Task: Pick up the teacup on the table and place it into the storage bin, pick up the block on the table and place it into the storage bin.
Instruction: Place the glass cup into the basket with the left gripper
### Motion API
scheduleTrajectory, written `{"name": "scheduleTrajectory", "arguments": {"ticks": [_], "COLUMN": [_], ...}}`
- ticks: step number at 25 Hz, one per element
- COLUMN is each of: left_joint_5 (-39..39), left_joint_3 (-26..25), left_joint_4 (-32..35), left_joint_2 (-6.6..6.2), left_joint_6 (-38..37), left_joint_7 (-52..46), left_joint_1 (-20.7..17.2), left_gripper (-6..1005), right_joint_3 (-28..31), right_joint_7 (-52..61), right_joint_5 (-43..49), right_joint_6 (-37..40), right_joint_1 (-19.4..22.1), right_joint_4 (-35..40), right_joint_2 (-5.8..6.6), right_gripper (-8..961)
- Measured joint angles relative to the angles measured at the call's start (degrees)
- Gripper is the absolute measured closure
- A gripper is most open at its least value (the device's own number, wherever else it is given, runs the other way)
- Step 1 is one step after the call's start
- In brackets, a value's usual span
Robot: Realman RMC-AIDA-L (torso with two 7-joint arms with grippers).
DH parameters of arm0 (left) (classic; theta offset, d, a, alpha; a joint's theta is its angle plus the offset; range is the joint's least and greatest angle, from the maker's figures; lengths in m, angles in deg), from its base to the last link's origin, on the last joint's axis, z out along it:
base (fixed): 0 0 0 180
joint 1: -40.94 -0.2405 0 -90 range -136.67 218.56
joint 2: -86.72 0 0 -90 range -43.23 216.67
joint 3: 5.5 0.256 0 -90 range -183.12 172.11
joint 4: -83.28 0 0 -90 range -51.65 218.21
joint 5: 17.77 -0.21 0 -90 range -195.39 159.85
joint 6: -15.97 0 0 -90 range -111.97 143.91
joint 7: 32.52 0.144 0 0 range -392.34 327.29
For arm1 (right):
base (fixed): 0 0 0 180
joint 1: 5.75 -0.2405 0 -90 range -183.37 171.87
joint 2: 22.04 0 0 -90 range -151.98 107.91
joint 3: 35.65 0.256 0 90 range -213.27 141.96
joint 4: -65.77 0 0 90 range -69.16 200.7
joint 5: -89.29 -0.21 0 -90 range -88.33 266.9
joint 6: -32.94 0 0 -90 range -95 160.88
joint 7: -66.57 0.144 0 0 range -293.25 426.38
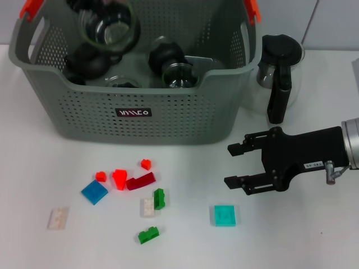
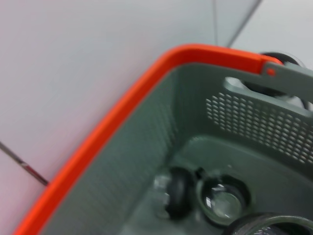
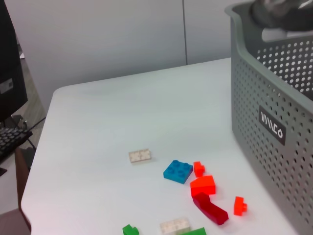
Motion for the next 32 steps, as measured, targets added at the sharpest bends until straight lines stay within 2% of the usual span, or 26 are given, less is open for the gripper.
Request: {"name": "scheduleTrajectory", "arguments": {"ticks": [6,11,15,23,32], "left_joint_5": [-0.8,-4.1,-6.4,-6.7,-6.8], "left_joint_3": [-0.1,0.9,2.2,4.6,8.3], "left_joint_4": [-5.4,-15.9,-23.0,-31.2,-35.8], "left_joint_2": [-1.23,-2.26,-2.5,-3.23,-3.25], "left_joint_6": [8.3,16.4,21.5,27.1,29.4], "left_joint_7": [0.1,0.1,-0.1,-0.2,-0.1], "left_joint_1": [0.9,2.4,3.1,2.8,3.0], "left_gripper": [945,948,949,949,947], "right_joint_3": [-0.1,0.1,0.1,0.1,-0.2], "right_joint_7": [0.1,0.1,0.2,0.4,0.4], "right_joint_5": [0.7,0.7,0.7,0.7,0.7], "right_joint_6": [-0.1,-0.1,0.0,0.2,0.0], "right_joint_1": [-0.3,-0.3,-0.2,-0.3,-0.6], "right_joint_4": [0.0,0.0,0.0,0.0,0.0], "right_joint_2": [-0.29,-0.32,-0.34,-0.39,-0.43], "right_gripper": [220,220,221,221,221]}}
